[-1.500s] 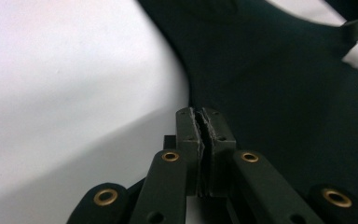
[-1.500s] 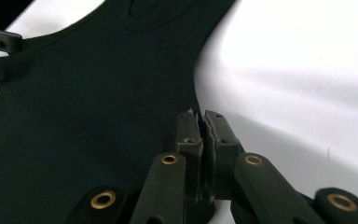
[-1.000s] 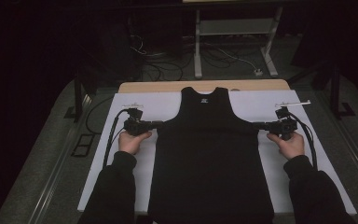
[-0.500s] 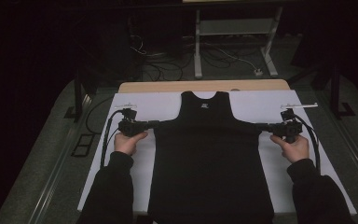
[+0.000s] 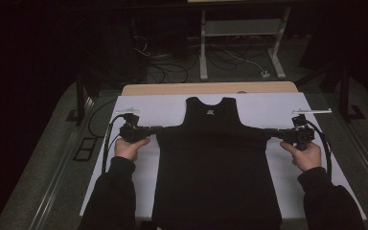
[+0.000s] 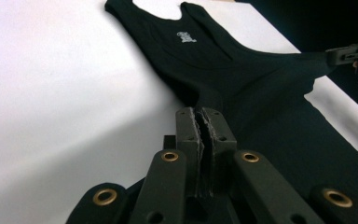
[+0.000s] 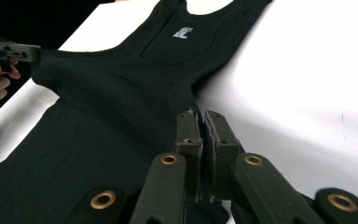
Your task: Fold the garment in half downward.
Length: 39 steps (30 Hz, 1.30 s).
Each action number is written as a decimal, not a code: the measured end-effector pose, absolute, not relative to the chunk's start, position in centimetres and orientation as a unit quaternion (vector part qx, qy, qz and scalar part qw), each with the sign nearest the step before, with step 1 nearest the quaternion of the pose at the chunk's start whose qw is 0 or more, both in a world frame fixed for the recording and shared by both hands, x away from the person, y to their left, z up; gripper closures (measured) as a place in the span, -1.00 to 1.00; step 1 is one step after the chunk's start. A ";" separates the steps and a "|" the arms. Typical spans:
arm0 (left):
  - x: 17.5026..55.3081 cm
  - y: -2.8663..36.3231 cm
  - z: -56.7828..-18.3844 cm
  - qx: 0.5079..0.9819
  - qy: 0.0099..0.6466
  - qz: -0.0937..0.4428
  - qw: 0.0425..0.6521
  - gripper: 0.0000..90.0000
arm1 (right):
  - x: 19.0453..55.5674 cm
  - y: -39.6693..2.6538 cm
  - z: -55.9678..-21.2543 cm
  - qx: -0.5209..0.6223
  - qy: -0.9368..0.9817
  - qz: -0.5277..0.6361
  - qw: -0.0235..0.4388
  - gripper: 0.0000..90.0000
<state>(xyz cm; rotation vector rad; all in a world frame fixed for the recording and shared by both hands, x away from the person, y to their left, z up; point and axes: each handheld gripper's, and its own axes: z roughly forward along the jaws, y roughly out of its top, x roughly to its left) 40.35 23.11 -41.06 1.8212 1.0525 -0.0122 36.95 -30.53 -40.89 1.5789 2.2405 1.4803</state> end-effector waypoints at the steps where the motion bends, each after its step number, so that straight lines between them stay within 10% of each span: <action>1: 40.2 23.1 -41.0 0.751 0.434 -0.006 0.498 0.88 | 36.8 -30.5 -40.9 0.507 0.720 0.474 0.012 0.87; 39: 36.8 23.3 -42.1 0.779 0.424 -0.042 0.459 0.88 | 33.5 -30.7 -42.1 0.518 0.732 0.441 -0.033 0.87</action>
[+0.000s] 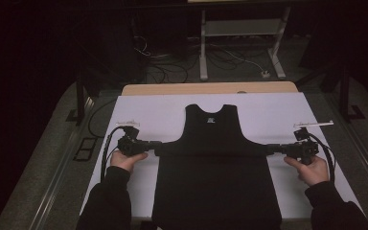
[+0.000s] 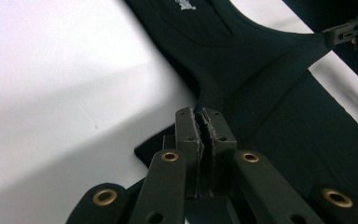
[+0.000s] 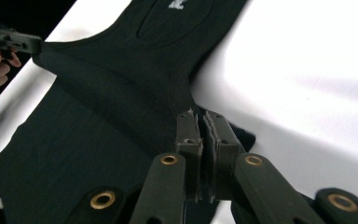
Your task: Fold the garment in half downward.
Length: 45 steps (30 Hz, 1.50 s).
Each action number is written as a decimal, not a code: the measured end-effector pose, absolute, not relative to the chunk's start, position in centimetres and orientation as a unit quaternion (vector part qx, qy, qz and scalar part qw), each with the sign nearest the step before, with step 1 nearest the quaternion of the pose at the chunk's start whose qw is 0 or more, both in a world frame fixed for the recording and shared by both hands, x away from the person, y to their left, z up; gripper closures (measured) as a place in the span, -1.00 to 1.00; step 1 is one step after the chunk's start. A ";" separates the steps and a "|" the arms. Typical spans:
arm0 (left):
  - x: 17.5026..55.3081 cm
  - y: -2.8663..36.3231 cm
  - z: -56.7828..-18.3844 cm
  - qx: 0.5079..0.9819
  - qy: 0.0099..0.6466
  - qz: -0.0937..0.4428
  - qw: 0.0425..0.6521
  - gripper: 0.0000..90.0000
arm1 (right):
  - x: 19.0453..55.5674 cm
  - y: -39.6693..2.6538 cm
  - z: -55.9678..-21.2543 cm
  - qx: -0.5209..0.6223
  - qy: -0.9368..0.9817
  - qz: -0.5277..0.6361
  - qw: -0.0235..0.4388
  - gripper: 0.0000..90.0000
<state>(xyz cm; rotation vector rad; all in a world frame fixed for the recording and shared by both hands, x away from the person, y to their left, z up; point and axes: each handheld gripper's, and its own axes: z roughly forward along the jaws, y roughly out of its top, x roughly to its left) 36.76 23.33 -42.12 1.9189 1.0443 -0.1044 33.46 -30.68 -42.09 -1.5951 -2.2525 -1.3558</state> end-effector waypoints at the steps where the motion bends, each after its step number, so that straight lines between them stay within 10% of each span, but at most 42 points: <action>1: 36.7 23.3 -42.2 0.780 0.425 -0.045 0.457 0.88 | 33.3 -30.7 -42.2 -0.519 -0.733 -0.440 0.036 0.87; 45: 34.1 23.1 -42.8 0.804 0.414 -0.099 0.415 0.88 | 30.3 -30.9 -42.7 -0.526 -0.739 -0.410 0.093 0.87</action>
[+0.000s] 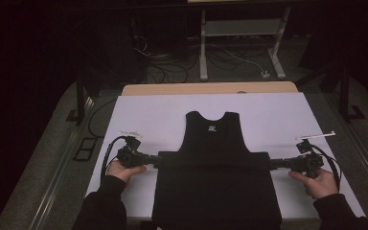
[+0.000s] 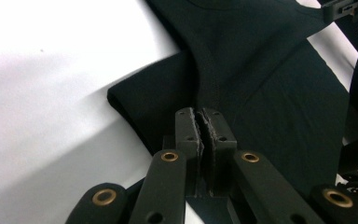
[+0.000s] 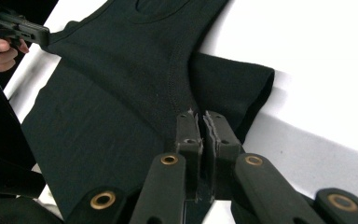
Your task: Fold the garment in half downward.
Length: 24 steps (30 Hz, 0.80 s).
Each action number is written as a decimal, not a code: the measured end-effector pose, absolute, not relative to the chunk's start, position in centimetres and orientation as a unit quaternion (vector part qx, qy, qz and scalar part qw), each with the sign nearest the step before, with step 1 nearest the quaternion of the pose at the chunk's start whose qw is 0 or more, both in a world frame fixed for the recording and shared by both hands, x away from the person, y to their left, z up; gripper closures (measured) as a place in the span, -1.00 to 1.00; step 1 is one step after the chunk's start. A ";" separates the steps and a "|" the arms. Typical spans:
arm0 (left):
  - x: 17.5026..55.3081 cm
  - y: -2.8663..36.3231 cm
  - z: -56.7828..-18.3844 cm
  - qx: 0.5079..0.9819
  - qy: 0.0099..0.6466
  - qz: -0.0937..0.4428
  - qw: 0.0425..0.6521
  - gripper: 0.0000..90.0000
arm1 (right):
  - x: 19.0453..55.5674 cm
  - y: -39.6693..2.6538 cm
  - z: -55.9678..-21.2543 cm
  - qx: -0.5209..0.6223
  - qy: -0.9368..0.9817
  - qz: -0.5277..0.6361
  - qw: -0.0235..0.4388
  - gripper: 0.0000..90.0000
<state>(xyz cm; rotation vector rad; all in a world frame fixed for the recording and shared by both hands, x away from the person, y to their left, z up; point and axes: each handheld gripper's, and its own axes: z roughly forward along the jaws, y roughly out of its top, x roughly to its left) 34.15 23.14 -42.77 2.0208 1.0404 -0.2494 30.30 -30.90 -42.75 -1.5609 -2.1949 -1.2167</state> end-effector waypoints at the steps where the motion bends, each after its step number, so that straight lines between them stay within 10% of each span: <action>1: 34.1 23.2 -42.8 0.806 0.413 -0.100 0.412 0.88 | 30.2 -30.9 -42.8 -0.526 -0.740 -0.409 0.094 0.87; 17: 33.6 22.3 -43.5 0.830 0.402 -0.092 0.375 0.82 | 29.7 -30.0 -43.5 -0.521 -0.762 -0.373 0.094 0.85; 24: 33.4 21.9 -43.1 0.837 0.399 -0.067 0.369 0.33 | 29.5 -29.9 -43.3 -0.524 -0.759 -0.378 0.080 0.67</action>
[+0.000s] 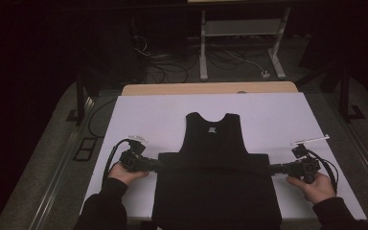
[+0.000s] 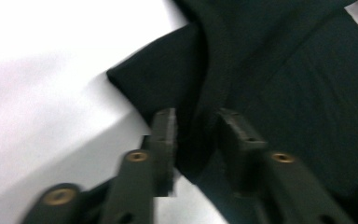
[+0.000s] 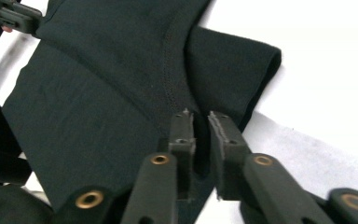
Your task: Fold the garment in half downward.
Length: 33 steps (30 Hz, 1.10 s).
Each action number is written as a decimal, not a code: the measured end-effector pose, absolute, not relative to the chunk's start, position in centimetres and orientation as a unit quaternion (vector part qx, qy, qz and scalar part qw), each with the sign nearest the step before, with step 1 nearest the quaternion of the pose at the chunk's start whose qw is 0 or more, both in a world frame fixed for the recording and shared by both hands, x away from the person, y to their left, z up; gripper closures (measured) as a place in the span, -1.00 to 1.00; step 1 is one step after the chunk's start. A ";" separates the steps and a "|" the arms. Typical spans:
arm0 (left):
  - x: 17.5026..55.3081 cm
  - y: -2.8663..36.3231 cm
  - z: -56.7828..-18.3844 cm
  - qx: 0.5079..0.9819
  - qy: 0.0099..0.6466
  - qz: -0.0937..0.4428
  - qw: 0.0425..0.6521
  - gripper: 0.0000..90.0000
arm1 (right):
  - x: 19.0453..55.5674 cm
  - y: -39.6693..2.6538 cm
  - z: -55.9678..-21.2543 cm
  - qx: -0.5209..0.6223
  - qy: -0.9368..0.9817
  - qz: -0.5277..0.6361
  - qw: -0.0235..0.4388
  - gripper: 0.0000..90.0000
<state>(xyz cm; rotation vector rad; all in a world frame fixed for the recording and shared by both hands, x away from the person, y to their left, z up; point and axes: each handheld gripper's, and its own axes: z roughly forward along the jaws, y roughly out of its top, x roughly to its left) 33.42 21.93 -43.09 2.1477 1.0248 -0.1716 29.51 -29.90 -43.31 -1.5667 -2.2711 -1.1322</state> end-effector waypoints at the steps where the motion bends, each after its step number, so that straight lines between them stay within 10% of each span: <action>1: 33.4 21.8 -42.9 0.838 0.397 -0.065 0.369 0.26 | 29.4 -29.9 -43.2 -0.523 -0.759 -0.381 0.072 0.64; 8: 32.6 20.9 -41.9 0.851 0.374 -0.007 0.369 -0.40 | 29.0 -29.7 -42.5 -0.511 -0.760 -0.399 0.045 0.25; 23: 33.1 20.8 -41.8 0.847 0.367 -0.018 0.384 -1.00 | 28.8 -28.7 -41.4 -0.491 -0.772 -0.403 -0.034 -1.00; 33: 33.6 20.9 -41.0 0.845 0.362 0.000 0.394 -1.00 | 29.5 -28.6 -40.3 -0.475 -0.775 -0.414 -0.038 -1.00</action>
